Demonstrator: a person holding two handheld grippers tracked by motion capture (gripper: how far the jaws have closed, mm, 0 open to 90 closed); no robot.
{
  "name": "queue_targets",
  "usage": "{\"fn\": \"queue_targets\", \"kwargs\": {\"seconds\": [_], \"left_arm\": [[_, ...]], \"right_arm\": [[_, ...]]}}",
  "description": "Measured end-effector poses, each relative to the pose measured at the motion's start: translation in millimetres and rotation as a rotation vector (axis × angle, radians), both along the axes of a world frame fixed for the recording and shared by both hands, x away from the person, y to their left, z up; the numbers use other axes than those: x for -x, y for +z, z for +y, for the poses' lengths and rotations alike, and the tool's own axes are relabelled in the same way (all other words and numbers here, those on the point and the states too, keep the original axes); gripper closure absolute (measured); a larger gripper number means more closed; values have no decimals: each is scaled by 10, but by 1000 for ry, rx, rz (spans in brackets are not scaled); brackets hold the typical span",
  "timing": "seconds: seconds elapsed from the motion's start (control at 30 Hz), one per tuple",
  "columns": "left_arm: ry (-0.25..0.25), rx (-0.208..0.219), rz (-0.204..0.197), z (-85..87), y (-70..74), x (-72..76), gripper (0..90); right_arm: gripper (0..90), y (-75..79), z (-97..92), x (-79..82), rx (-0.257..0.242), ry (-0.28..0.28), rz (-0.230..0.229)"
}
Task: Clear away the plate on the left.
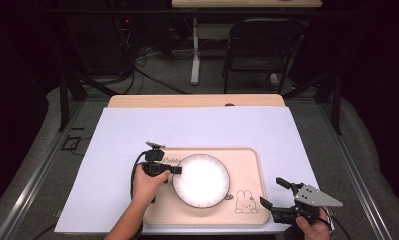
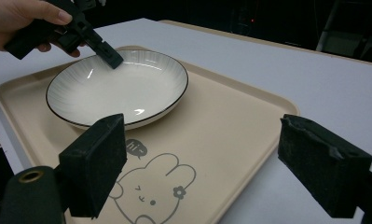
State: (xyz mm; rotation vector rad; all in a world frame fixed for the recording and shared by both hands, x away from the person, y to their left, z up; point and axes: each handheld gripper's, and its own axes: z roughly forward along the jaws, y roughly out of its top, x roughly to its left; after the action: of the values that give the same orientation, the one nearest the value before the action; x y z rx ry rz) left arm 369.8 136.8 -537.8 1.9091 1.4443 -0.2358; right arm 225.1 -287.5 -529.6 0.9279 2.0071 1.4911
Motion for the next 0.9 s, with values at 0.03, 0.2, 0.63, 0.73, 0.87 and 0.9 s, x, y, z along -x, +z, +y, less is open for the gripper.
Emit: {"fn": "queue_targets", "kwargs": {"seconds": [0.03, 0.2, 0.63, 0.73, 0.87, 0.9], "left_arm": [[-2, 0, 1, 11, -24, 0, 832], [12, 14, 6, 28, -108, 9, 822], [18, 39, -7, 58, -136, 24, 827], [21, 36, -16, 51, -134, 31, 825], [26, 35, -36, 41, -117, 44, 790], [29, 30, -41, 39, -109, 49, 769]], "right_arm": [[149, 0, 0, 0, 0, 0, 0], [149, 0, 0, -2, 1, 0, 1], [149, 0, -2, 2, -1, -2, -1], [149, -1, -2, 1, 0, -1, -1], [149, 0, -1, 4, 0, 0, 0], [149, 0, -1, 6, -1, -1, -1]]}}
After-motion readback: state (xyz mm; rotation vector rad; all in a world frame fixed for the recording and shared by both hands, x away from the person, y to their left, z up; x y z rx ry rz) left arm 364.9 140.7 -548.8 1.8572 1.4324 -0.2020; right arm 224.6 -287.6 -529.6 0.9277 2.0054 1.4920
